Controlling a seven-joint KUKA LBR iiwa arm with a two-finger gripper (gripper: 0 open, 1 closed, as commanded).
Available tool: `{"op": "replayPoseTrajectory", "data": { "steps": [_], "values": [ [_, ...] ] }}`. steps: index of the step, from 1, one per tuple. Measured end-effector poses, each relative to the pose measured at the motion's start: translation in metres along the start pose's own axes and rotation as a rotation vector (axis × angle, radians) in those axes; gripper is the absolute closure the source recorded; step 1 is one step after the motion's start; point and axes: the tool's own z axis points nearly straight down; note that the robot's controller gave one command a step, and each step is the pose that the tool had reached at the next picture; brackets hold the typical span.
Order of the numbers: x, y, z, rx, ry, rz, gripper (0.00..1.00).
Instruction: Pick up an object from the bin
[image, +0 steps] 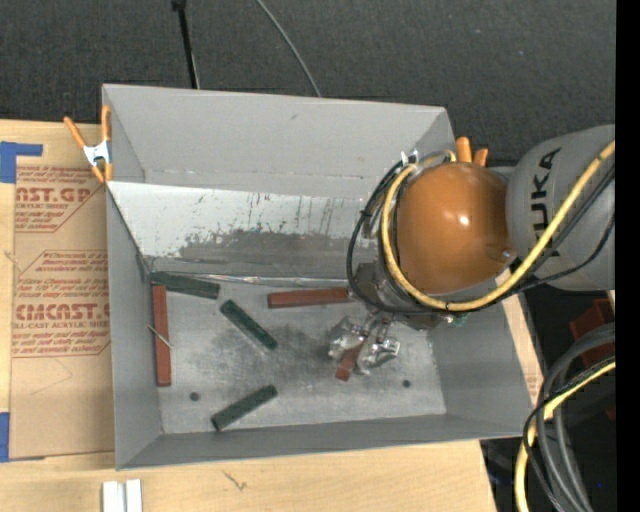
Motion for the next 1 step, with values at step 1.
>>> {"op": "replayPoseTrajectory", "data": {
  "steps": [1],
  "values": [
    [-0.0008,-0.0010,-0.0188,0.005,-0.003,0.000,1.00]
  ]
}}
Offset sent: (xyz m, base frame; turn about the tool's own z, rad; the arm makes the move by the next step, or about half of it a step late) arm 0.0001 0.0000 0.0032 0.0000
